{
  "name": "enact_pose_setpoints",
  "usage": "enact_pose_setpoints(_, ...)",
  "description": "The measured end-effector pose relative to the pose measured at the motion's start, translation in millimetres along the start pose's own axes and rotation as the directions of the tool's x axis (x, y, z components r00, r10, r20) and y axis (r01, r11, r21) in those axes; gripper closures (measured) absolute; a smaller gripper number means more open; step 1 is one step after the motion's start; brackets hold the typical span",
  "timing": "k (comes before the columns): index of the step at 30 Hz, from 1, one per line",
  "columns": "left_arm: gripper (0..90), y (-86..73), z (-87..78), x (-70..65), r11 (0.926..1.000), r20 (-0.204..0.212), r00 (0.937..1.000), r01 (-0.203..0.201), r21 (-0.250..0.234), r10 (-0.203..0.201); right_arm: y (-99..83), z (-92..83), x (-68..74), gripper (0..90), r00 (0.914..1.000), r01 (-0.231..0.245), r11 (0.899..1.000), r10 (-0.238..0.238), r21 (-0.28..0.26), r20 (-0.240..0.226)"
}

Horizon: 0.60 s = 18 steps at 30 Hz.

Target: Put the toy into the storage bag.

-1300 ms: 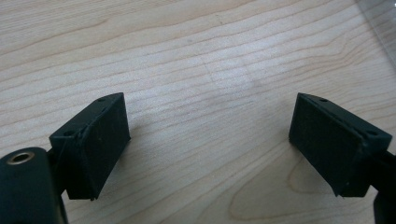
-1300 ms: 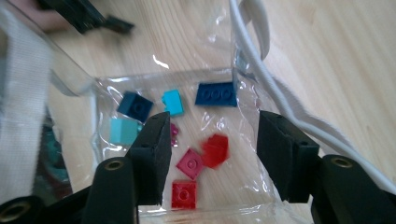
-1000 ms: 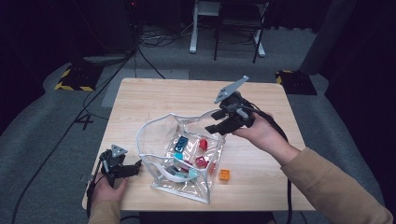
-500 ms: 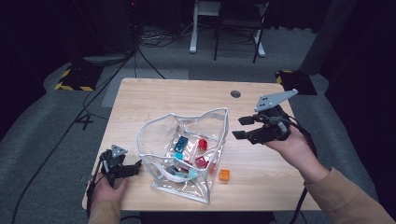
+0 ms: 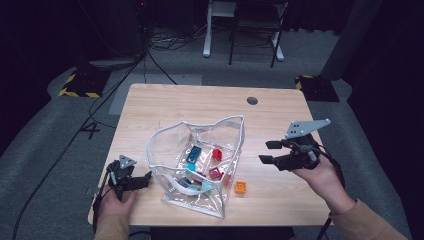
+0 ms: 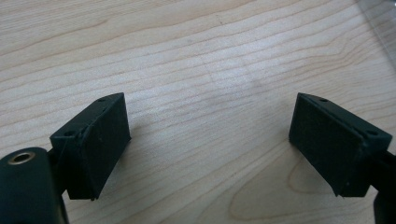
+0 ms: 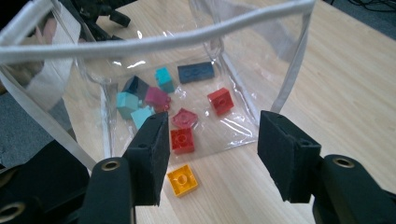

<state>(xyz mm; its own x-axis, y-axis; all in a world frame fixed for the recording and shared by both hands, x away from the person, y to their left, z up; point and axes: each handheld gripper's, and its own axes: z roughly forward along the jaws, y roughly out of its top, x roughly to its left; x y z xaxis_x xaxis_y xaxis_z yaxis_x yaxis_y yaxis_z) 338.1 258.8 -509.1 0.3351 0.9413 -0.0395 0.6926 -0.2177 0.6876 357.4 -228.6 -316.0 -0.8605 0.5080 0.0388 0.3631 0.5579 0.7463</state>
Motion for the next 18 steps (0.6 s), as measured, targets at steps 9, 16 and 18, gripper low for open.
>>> enact_pose_setpoints(9, 12.6, 0.0, 0.0, 0.0, 1.0, 0.0, 1.0, 0.0, 0.0, 0.0, -37.6, 29.3, 6.9, 42.9, 0.9998, -0.018, 1.0, 0.018, 0.015, 0.012)
enact_pose_setpoints(16, 12.5, 0.0, 0.0, 0.1, 1.0, 0.0, 1.0, 0.0, 0.0, 0.0, -64.0, 54.1, 9.0, 43.0, 0.9995, -0.032, 0.998, 0.032, 0.053, 0.005)
enact_pose_setpoints(18, 12.5, 0.0, 0.1, 0.1, 1.0, -0.001, 1.0, -0.001, 0.0, 0.001, -69.8, 61.2, 9.6, 43.0, 0.9992, -0.039, 0.997, 0.04, 0.064, -0.009)
